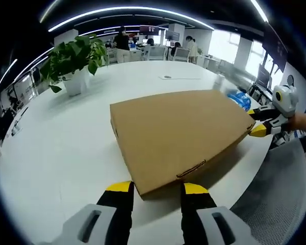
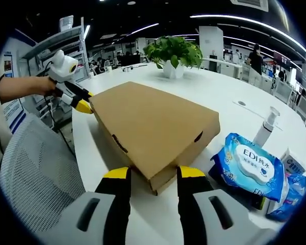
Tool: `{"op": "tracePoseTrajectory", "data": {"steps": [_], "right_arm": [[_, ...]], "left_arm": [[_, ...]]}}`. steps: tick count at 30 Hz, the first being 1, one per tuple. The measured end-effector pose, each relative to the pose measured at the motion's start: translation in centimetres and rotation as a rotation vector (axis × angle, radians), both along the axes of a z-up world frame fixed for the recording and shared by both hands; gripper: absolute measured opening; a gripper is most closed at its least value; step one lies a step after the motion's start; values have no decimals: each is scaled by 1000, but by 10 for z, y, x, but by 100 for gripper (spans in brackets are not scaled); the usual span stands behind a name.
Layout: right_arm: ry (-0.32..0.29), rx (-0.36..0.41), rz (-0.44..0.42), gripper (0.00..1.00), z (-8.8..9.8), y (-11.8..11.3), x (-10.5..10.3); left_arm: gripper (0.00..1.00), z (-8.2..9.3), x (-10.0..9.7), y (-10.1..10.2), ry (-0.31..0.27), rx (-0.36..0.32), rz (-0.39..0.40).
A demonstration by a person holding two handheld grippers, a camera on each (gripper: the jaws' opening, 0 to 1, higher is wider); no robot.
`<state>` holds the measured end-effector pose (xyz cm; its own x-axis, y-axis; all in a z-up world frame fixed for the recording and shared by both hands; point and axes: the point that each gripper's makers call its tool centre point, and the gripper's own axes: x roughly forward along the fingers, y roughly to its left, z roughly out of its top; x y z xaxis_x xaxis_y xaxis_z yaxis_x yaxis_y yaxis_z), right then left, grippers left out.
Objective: Operate the shoe box by opening the lid, removing the specified soft item, and placing it in the target area until the item is outside and the box remains undamaged.
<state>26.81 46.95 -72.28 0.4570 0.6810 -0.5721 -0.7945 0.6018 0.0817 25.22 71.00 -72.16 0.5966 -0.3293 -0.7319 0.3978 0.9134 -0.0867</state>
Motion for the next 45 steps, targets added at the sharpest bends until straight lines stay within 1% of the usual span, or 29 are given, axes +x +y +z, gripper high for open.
{"op": "tracePoseTrajectory", "data": {"steps": [10,19,33,39,45], "right_arm": [[2,4,1,33,1,2,21],[-1,9,-4,33,1,4,47],[-7,7,-8,33,2,2,78],[-7,0,-9,33,1,0,88],[-13,-10,-13,34,1,-1,89]], "left_arm": [[36,0,22,3,3,4,-2],[36,0,48,4,7,12,-7],[36,0,81,1,6,16,-14],[36,0,90,-1,3,15,-14],[37,-2,89,0,7,32,-24]]}}
